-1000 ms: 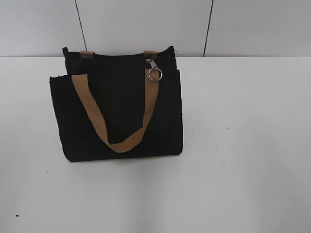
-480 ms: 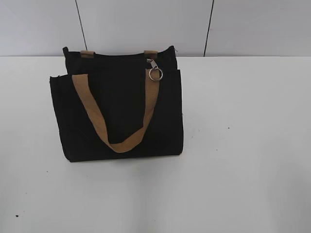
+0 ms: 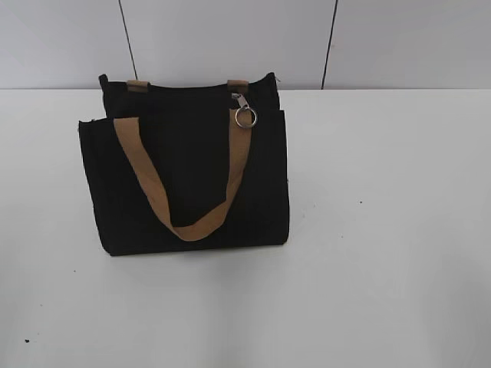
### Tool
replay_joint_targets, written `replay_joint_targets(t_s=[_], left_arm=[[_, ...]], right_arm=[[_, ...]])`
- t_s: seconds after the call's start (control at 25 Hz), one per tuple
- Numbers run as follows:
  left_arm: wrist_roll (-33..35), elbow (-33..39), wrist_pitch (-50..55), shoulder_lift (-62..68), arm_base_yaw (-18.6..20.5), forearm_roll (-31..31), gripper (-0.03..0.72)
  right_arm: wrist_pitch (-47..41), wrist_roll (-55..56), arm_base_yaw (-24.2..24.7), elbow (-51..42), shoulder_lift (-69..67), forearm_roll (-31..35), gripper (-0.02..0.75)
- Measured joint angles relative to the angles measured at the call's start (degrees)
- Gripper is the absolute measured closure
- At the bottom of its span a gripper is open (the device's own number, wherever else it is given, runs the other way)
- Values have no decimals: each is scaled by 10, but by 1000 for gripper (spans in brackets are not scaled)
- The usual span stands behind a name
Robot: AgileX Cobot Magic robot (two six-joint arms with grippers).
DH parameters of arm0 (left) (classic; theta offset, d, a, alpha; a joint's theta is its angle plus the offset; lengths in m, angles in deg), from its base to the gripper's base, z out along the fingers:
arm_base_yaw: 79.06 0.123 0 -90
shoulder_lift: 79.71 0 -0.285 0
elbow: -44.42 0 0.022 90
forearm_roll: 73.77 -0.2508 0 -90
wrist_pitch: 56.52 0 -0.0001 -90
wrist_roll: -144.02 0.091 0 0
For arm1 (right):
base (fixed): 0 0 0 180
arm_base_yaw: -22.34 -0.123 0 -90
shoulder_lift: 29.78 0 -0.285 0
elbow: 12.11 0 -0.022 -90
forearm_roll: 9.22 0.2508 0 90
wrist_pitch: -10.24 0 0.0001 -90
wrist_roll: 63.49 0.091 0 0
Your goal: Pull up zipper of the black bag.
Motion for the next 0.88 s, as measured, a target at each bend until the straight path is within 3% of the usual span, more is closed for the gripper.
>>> replay_joint_targets(t_s=[0.28,0.6,0.76,0.88], left_arm=[[1,0,0,-22,23,0,269],[1,0,0,-139,156,0,269],[1,0,0,-158,206,0,269],[1,0,0,-164,225,0,269]], right_arm=[[1,1,28,0,6,1,211],[1,1,214,0,96,1,211],[1,1,306,0,125,1,211],[2,1,345,0,145,1,211]])
